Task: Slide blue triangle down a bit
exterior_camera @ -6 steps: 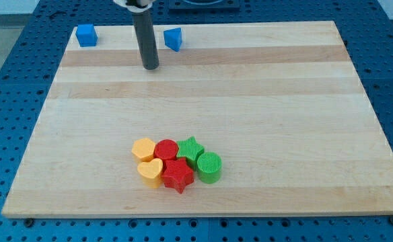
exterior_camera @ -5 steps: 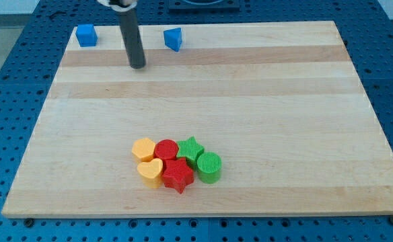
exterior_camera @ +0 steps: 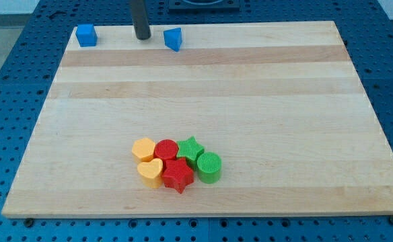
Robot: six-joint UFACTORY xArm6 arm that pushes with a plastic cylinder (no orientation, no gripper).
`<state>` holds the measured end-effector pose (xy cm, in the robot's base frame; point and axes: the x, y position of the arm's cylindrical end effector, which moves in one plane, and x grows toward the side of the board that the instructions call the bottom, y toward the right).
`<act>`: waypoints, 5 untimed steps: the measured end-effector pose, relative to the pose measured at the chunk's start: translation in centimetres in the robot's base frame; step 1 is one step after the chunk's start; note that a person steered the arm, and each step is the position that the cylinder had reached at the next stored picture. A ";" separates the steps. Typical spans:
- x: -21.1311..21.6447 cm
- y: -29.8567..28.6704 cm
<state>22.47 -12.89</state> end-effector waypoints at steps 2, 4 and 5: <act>0.0 2.8; 1.1 4.2; 2.0 5.8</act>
